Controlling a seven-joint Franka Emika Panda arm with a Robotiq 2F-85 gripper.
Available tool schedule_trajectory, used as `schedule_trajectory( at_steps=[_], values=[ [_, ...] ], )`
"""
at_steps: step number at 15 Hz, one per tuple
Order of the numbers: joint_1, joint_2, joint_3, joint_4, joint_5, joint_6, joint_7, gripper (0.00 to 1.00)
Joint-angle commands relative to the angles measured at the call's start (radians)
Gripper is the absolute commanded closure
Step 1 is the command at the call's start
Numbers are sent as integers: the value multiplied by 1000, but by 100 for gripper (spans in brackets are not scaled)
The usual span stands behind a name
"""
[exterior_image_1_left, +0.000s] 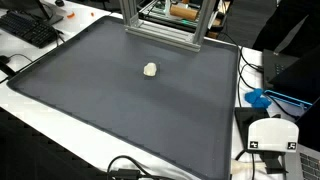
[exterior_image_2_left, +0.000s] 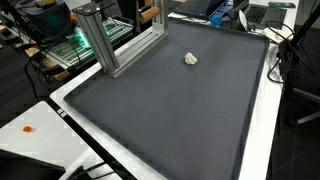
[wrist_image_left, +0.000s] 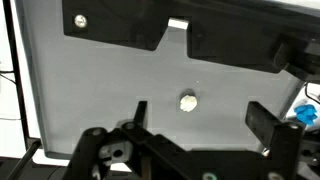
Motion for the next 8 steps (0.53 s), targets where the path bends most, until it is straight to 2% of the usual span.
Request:
schedule_trajectory(
  at_steps=[1,3,8],
  values=[
    [4,0,-2,2,-2,-1,2,0],
    [4,1,-2,2,-2,-1,2,0],
    [18,1,134,9,52,-4,236,0]
  ],
)
